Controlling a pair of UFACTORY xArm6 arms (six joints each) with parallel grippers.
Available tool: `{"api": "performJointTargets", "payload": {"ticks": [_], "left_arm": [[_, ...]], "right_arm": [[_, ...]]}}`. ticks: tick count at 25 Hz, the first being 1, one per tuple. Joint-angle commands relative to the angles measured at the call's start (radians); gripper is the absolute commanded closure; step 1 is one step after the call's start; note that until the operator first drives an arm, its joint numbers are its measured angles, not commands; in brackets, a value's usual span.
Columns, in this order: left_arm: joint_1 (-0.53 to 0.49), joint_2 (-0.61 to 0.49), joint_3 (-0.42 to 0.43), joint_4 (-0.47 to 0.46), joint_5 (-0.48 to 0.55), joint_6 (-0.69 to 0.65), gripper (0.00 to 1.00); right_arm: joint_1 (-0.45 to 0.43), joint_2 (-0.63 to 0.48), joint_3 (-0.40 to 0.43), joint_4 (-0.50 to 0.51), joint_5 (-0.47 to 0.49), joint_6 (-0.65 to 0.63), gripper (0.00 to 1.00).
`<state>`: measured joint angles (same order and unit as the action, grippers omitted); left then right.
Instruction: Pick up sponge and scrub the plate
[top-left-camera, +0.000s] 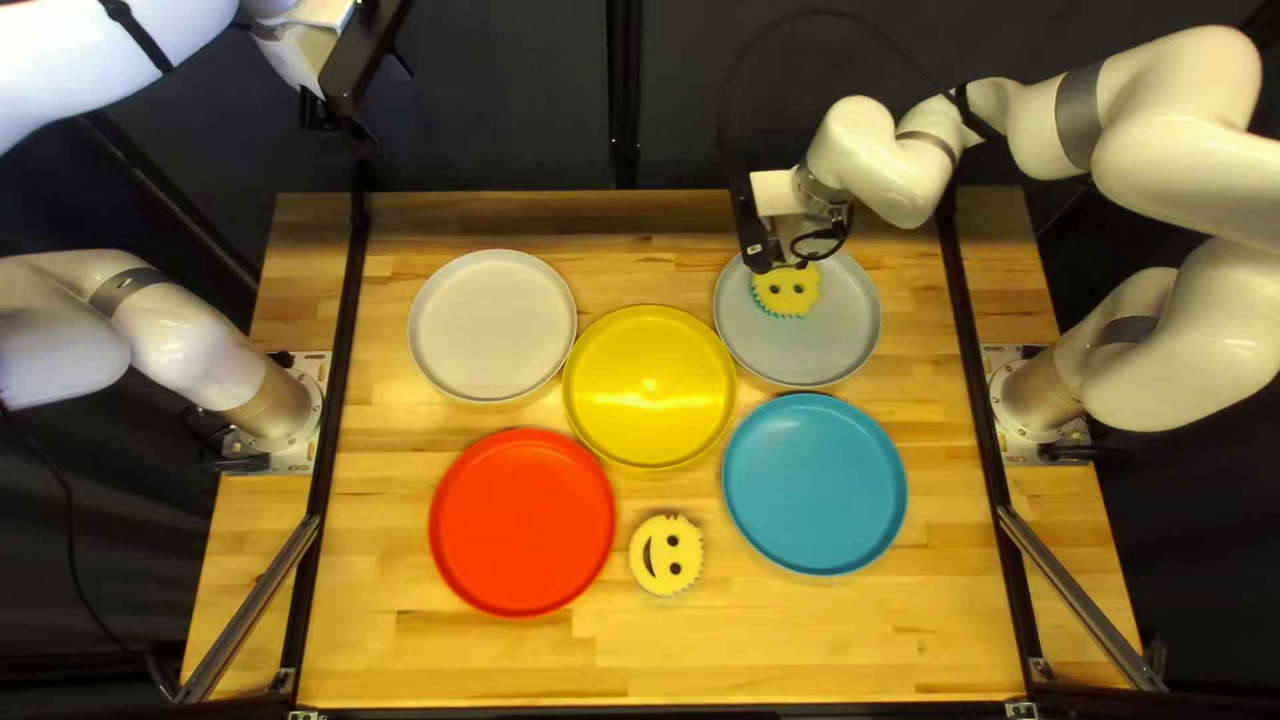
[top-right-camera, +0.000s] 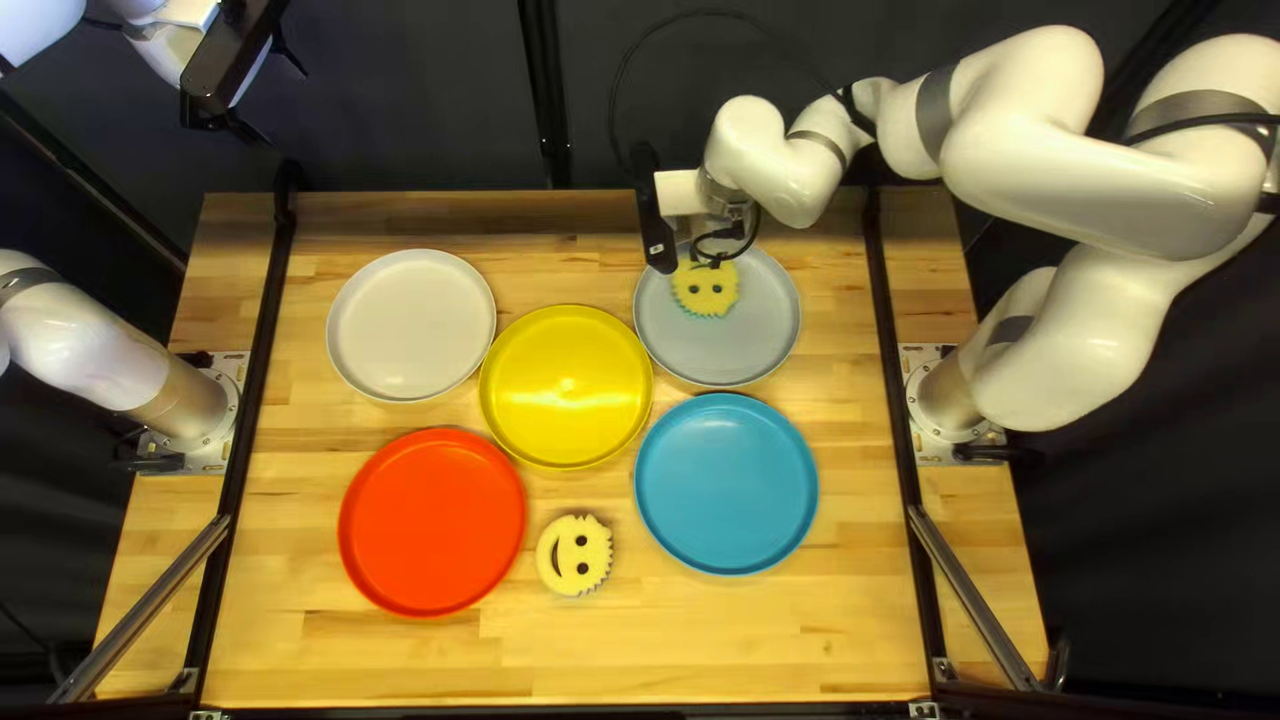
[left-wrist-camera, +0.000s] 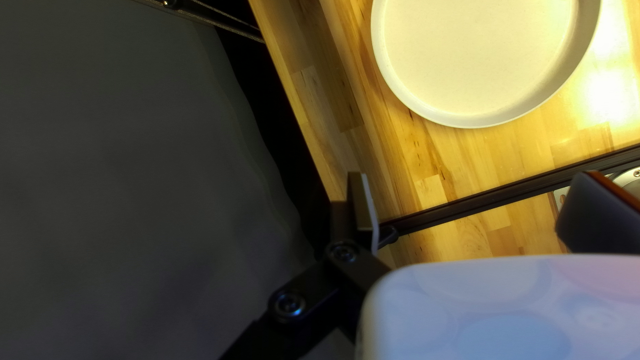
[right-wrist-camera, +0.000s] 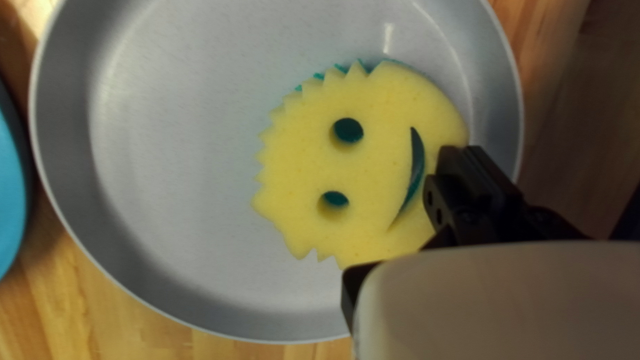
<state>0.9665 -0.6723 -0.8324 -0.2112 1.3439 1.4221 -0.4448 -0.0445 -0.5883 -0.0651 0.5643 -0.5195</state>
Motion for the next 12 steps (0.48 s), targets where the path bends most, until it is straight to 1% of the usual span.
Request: {"api": "performJointTargets", "payload": {"ticks": [1,3,5,12], "left_arm": [[0.0,0.0,0.0,0.0,0.0,0.0,0.0],[0.0,0.0,0.0,0.0,0.0,0.0,0.0],[0.0,0.0,0.0,0.0,0.0,0.0,0.0],[0.0,0.0,0.0,0.0,0.0,0.0,0.0]], "right_arm": [[0.033,-0.005,0.0,-0.013,0.011,0.048,1.0],[0.041,0.01,-0.01,-0.012,0.004,0.057,1.0],[0.03,0.033,-0.029,-0.012,0.0,0.05,1.0],[-0.068,0.097,-0.088,0.02,-0.016,-0.035,1.0]]}}
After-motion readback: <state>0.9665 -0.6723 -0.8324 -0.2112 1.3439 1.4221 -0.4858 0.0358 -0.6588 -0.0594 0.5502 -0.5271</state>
